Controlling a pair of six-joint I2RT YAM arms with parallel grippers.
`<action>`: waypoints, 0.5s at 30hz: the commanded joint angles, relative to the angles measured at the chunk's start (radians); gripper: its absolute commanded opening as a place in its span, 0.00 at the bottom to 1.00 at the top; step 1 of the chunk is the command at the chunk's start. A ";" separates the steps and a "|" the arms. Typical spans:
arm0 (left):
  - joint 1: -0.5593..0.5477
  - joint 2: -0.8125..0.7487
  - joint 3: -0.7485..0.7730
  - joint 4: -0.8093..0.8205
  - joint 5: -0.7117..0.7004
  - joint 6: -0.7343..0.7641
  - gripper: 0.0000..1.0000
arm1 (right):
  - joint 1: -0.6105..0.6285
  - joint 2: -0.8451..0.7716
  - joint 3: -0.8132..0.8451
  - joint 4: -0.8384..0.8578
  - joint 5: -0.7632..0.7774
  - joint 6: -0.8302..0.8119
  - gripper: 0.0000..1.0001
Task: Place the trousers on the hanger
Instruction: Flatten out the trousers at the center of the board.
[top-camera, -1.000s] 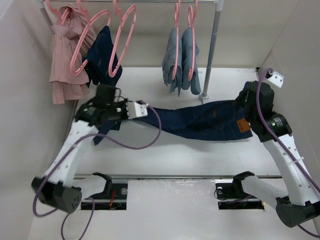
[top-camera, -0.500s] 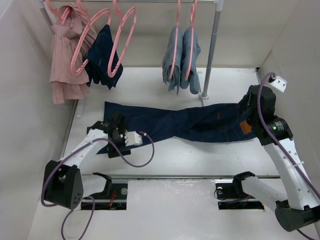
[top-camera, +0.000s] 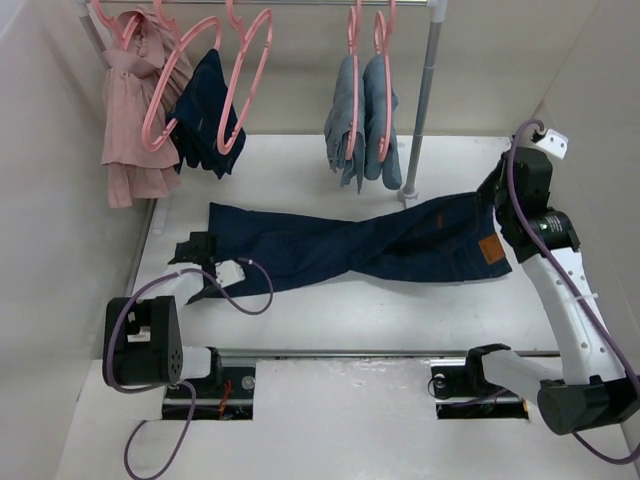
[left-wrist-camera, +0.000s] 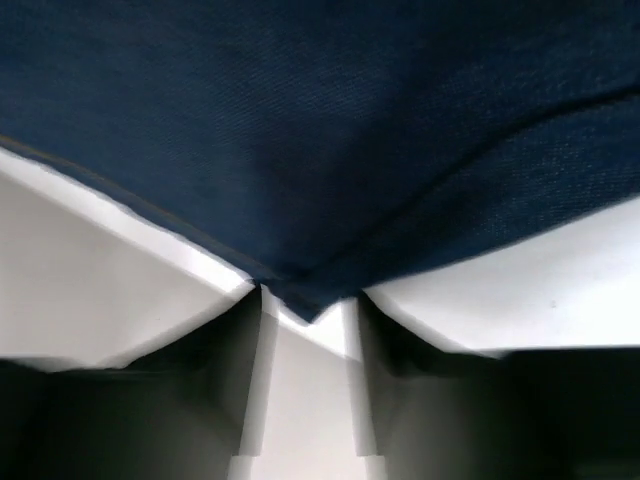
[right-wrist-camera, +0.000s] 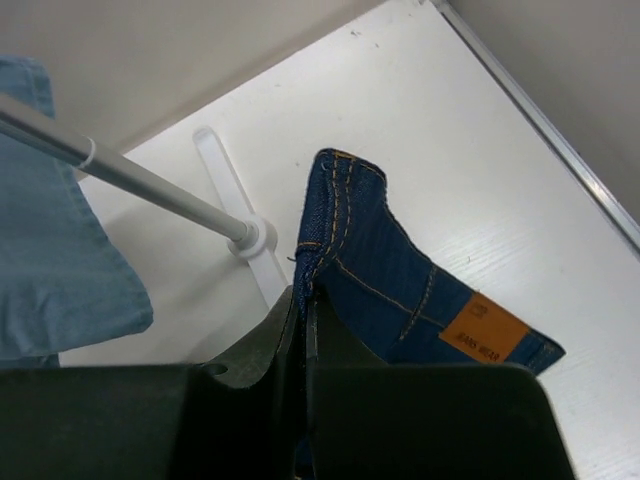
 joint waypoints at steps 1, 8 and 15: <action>0.059 0.041 -0.071 0.028 0.169 0.013 0.25 | -0.044 -0.009 0.114 0.142 -0.077 -0.064 0.00; 0.237 -0.036 0.008 -0.133 0.199 0.183 0.00 | -0.044 -0.017 0.207 0.185 -0.181 -0.159 0.00; 0.471 -0.047 0.207 -0.338 0.200 0.370 0.00 | -0.053 -0.332 -0.075 0.049 -0.040 0.072 0.00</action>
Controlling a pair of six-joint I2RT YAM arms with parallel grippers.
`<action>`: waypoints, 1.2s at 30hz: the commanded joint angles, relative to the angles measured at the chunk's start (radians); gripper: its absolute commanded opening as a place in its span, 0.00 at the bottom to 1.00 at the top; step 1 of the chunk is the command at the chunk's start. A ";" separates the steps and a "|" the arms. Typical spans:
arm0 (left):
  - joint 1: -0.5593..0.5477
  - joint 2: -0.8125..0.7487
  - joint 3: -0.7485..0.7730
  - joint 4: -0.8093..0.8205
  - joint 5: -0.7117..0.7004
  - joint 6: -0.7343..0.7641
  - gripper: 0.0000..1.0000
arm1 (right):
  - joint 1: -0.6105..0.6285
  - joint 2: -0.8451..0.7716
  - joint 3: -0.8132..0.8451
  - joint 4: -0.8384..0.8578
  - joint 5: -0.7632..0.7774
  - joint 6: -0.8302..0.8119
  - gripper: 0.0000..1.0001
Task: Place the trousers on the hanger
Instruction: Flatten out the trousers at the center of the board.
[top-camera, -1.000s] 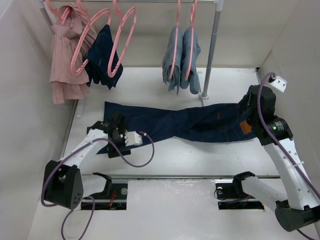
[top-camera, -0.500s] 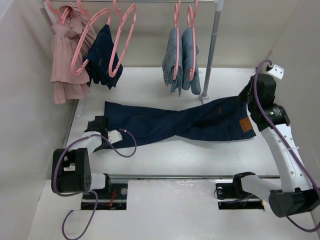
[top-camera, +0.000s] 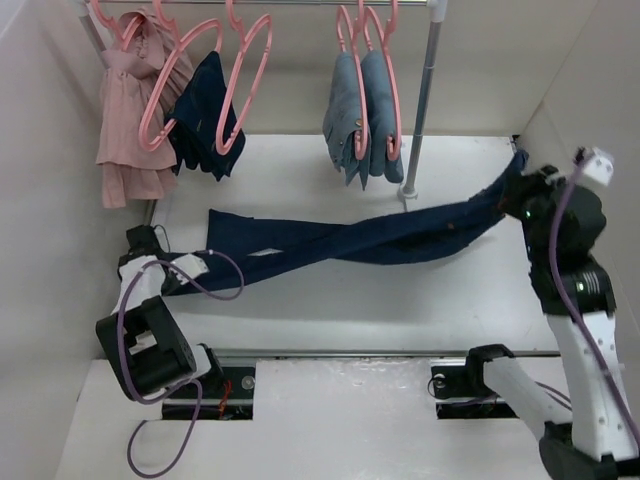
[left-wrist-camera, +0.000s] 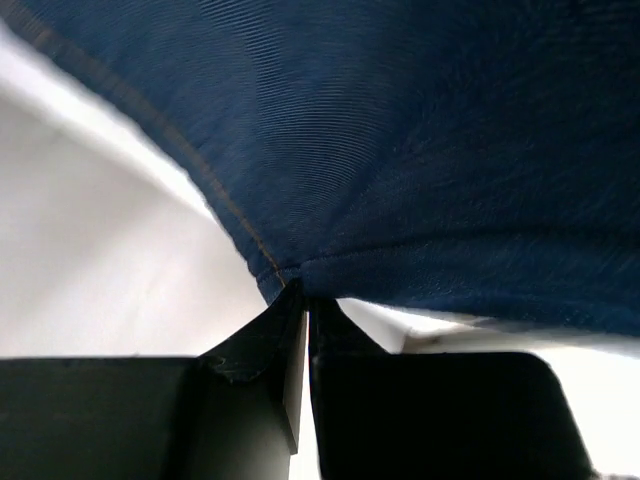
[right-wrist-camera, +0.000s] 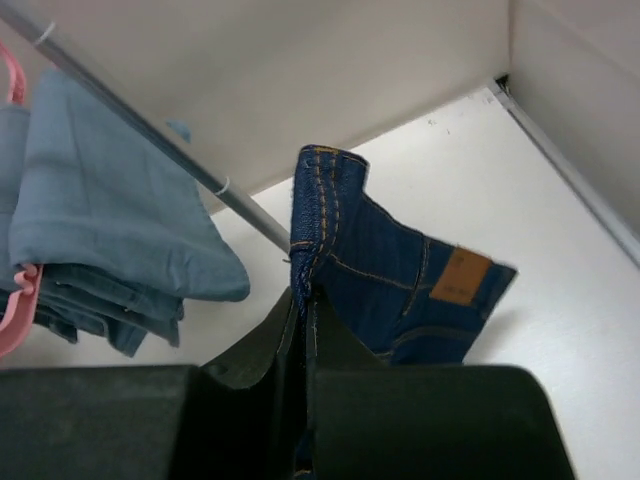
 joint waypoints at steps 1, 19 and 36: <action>0.050 -0.018 0.053 -0.152 -0.031 0.120 0.00 | -0.015 -0.189 -0.115 -0.181 0.232 0.328 0.00; 0.070 -0.018 0.028 -0.196 -0.091 0.166 0.56 | -0.015 -0.494 -0.309 -0.880 0.603 1.313 0.91; -0.250 0.045 0.222 -0.123 0.262 -0.354 0.67 | -0.056 0.110 -0.283 -0.117 0.300 0.354 0.99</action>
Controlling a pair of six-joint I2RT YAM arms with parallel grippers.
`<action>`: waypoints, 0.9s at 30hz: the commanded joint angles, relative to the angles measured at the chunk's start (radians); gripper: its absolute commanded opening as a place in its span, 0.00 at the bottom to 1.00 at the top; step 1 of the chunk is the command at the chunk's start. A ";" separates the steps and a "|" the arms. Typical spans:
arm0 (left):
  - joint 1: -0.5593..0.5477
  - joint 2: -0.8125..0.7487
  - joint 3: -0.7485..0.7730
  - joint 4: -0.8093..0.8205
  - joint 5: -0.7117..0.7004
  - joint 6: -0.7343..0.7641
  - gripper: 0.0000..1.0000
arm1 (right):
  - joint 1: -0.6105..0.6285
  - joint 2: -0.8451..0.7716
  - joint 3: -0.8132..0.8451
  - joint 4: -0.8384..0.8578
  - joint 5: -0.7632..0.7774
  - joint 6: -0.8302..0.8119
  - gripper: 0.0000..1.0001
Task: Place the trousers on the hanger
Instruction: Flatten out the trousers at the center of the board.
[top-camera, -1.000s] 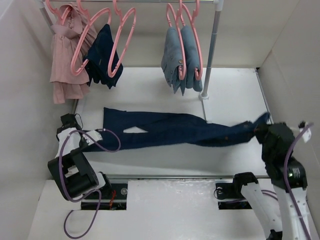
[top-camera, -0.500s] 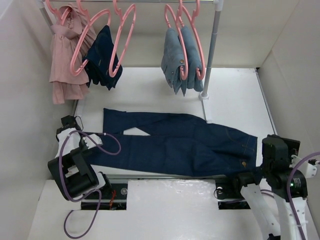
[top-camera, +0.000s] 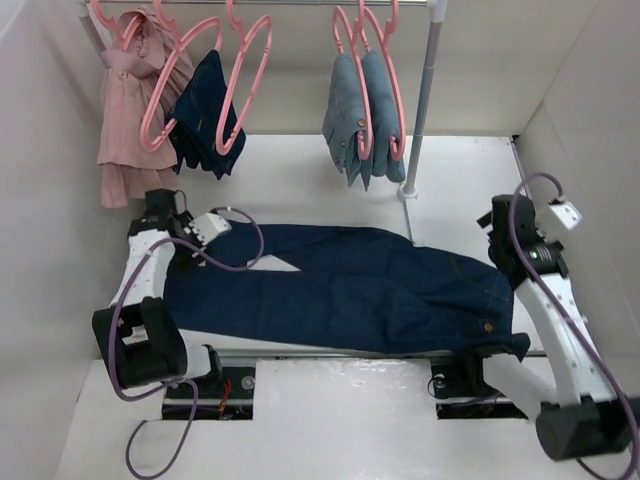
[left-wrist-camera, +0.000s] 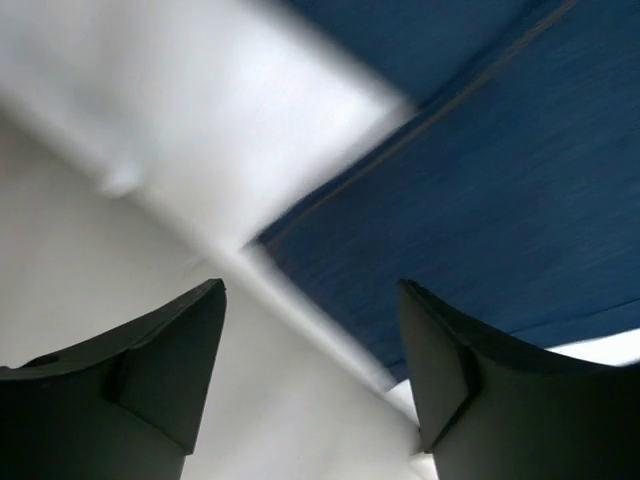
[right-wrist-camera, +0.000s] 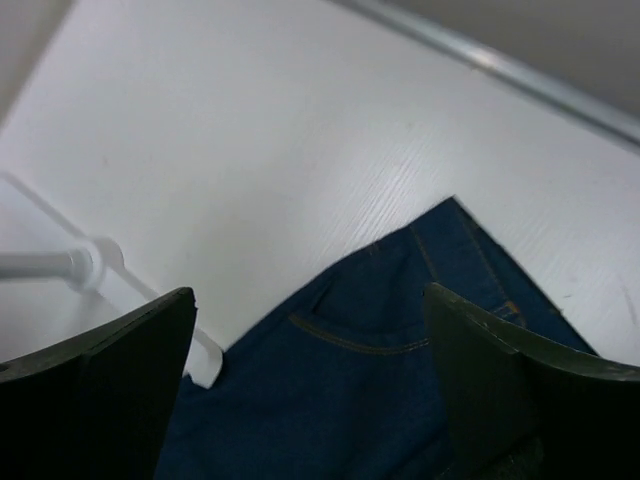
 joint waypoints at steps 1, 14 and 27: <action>-0.085 0.007 -0.095 0.033 0.007 -0.169 0.68 | -0.054 0.119 0.035 0.194 -0.255 -0.187 0.99; -0.295 0.101 -0.213 0.440 -0.079 -0.362 0.77 | -0.343 0.615 0.106 0.225 -0.521 -0.271 0.99; -0.348 0.214 -0.192 0.471 -0.099 -0.448 0.78 | -0.387 0.831 0.126 0.205 -0.645 -0.303 0.93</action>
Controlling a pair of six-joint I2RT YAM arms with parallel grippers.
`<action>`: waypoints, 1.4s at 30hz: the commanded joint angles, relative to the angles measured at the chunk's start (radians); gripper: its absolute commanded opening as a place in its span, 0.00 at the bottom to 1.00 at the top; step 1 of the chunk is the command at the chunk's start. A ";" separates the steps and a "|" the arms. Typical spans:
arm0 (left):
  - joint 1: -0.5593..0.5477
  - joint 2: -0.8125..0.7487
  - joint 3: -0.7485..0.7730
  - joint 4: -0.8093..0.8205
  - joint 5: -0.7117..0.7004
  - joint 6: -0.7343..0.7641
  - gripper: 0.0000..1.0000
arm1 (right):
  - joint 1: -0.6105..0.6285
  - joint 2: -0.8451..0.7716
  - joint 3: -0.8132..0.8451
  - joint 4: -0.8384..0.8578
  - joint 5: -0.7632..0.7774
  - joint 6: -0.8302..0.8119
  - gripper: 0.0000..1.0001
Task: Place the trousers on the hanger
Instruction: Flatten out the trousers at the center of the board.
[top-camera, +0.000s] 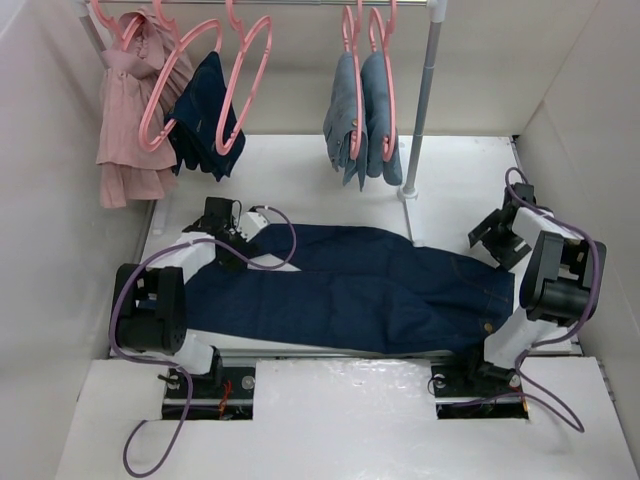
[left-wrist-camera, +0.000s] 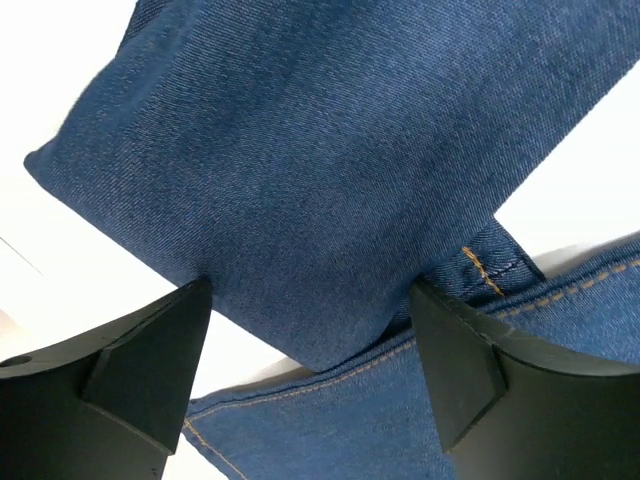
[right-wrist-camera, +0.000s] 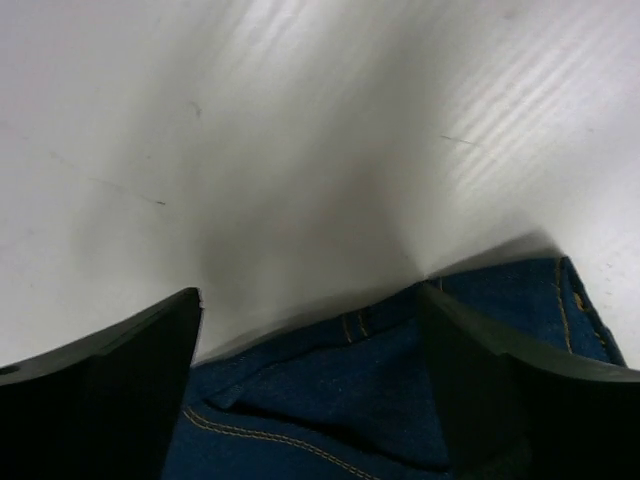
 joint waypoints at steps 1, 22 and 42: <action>-0.005 0.044 -0.002 0.012 -0.002 -0.039 0.76 | -0.006 0.049 0.042 0.019 -0.063 -0.019 0.85; 0.015 0.122 0.268 -0.236 0.061 -0.047 0.74 | -0.006 0.006 0.402 0.105 -0.016 -0.142 0.00; -0.204 0.104 0.171 -0.109 -0.146 -0.149 0.78 | -0.109 -0.089 0.007 0.058 -0.007 0.069 1.00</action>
